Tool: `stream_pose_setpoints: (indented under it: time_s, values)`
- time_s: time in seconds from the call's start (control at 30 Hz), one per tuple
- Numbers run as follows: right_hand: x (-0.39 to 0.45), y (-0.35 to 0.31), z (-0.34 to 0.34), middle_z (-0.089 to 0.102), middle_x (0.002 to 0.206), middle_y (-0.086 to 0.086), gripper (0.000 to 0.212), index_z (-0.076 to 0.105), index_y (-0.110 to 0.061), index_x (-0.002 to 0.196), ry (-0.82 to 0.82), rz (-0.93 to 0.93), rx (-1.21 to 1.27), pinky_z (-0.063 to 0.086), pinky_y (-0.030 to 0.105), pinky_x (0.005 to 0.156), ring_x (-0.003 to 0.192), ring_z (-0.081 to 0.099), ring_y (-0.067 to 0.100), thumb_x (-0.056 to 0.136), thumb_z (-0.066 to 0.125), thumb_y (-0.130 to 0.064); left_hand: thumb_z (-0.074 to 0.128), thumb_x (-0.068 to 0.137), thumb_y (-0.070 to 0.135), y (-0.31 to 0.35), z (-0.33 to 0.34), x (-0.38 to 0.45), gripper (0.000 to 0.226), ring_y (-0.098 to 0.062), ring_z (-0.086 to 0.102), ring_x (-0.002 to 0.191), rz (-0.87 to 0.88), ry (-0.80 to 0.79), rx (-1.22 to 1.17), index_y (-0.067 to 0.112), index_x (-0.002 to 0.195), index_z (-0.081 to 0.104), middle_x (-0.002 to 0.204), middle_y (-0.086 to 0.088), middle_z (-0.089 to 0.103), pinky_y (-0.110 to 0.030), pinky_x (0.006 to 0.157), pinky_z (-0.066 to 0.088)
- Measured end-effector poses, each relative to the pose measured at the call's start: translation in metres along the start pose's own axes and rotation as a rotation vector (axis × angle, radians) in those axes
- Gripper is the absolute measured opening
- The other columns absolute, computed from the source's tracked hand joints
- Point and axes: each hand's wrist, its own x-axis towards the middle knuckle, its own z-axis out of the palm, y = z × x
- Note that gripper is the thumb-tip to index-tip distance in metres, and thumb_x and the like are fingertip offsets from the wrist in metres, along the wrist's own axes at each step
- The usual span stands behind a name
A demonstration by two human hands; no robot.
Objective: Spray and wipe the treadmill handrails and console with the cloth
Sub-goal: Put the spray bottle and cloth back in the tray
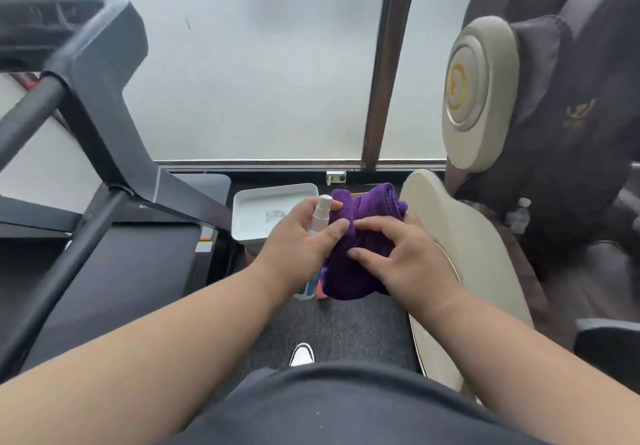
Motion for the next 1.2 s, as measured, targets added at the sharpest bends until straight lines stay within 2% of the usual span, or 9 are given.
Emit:
stream_pose_setpoints:
  time_s: [0.27, 0.4, 0.57, 0.67, 0.73, 0.83, 0.93, 1.07, 1.2]
  values:
    - [0.115, 0.01, 0.07, 0.046, 0.109, -0.017, 0.053, 0.064, -0.044, 0.113, -0.141, -0.034, 0.05, 0.029, -0.003, 0.09, 0.105, 0.044, -0.019, 0.074, 0.085, -0.014, 0.067, 0.095, 0.019, -0.039, -0.07, 0.085, 0.017, 0.002, 0.064, 0.076, -0.071, 0.106, -0.029, 0.031, 0.107, 0.064, 0.09, 0.011, 0.069, -0.014, 0.068, 0.05]
    - [0.186, 0.015, 0.109, 0.046, 0.104, -0.016, 0.052, 0.067, -0.038, 0.117, -0.148, 0.04, 0.031, 0.028, -0.006, 0.084, 0.099, 0.044, -0.023, 0.075, 0.082, -0.012, 0.058, 0.1, 0.023, -0.058, -0.104, 0.157, 0.011, 0.009, 0.057, 0.068, -0.057, 0.073, 0.028, 0.032, 0.105, 0.061, 0.077, 0.017, 0.063, -0.007, 0.066, 0.044]
    - [0.246, 0.025, 0.148, 0.052, 0.109, -0.009, 0.052, 0.059, -0.049, 0.113, -0.144, 0.228, 0.122, 0.031, -0.006, 0.079, 0.096, 0.049, -0.021, 0.08, 0.072, -0.011, 0.048, 0.103, 0.026, -0.084, -0.139, 0.225, 0.009, 0.01, 0.05, 0.064, -0.106, 0.002, 0.103, 0.033, 0.106, 0.053, 0.069, 0.029, 0.057, -0.005, 0.066, 0.04]
    - [0.272, 0.035, 0.174, 0.052, 0.121, -0.007, 0.057, 0.056, -0.053, 0.117, -0.19, 0.318, 0.189, 0.036, -0.002, 0.087, 0.102, 0.051, -0.016, 0.081, 0.069, -0.011, 0.042, 0.095, 0.03, -0.107, -0.149, 0.248, 0.016, 0.014, 0.05, 0.072, -0.141, 0.022, 0.102, 0.034, 0.108, 0.051, 0.083, 0.019, 0.055, -0.003, 0.071, 0.039]
    - [0.286, 0.046, 0.192, 0.053, 0.127, -0.004, 0.059, 0.054, -0.053, 0.12, -0.224, 0.354, 0.218, 0.04, 0.006, 0.096, 0.106, 0.053, -0.012, 0.081, 0.068, -0.011, 0.039, 0.095, 0.027, -0.129, -0.154, 0.26, 0.02, 0.011, 0.048, 0.071, -0.153, 0.042, 0.136, 0.032, 0.112, 0.05, 0.083, 0.015, 0.051, -0.005, 0.07, 0.038]
    - [0.308, 0.07, 0.218, 0.054, 0.13, -0.007, 0.061, 0.053, -0.052, 0.125, -0.258, 0.383, 0.253, 0.042, 0.016, 0.102, 0.114, 0.053, -0.004, 0.082, 0.07, -0.013, 0.037, 0.097, 0.029, -0.166, -0.161, 0.278, 0.033, 0.005, 0.046, 0.075, -0.183, 0.075, 0.19, 0.021, 0.128, 0.046, 0.086, 0.015, 0.048, -0.013, 0.076, 0.037]
    - [0.332, 0.101, 0.242, 0.054, 0.129, -0.018, 0.06, 0.051, -0.054, 0.127, -0.261, 0.424, 0.274, 0.042, 0.011, 0.099, 0.115, 0.053, -0.007, 0.084, 0.07, -0.017, 0.04, 0.1, 0.032, -0.201, -0.171, 0.297, 0.037, 0.012, 0.048, 0.088, -0.193, 0.116, 0.302, 0.016, 0.134, 0.043, 0.1, 0.018, 0.05, -0.006, 0.081, 0.034]
    - [0.346, 0.139, 0.262, 0.05, 0.122, -0.033, 0.06, 0.048, -0.064, 0.122, -0.271, 0.51, 0.294, 0.041, 0.002, 0.085, 0.105, 0.053, -0.017, 0.083, 0.071, -0.024, 0.046, 0.104, 0.021, -0.252, -0.197, 0.328, 0.014, 0.024, 0.047, 0.091, -0.309, 0.257, 0.344, 0.028, 0.115, 0.041, 0.109, 0.021, 0.055, 0.005, 0.076, 0.03]
    - [0.347, 0.167, 0.285, 0.05, 0.124, -0.037, 0.061, 0.048, -0.067, 0.121, -0.34, 0.578, 0.295, 0.038, 0.0, 0.086, 0.11, 0.052, -0.017, 0.083, 0.074, -0.026, 0.048, 0.104, 0.022, -0.304, -0.228, 0.365, 0.017, 0.007, 0.051, 0.105, -0.396, 0.371, 0.366, 0.022, 0.12, 0.041, 0.137, 0.013, 0.055, 0.004, 0.083, 0.028]
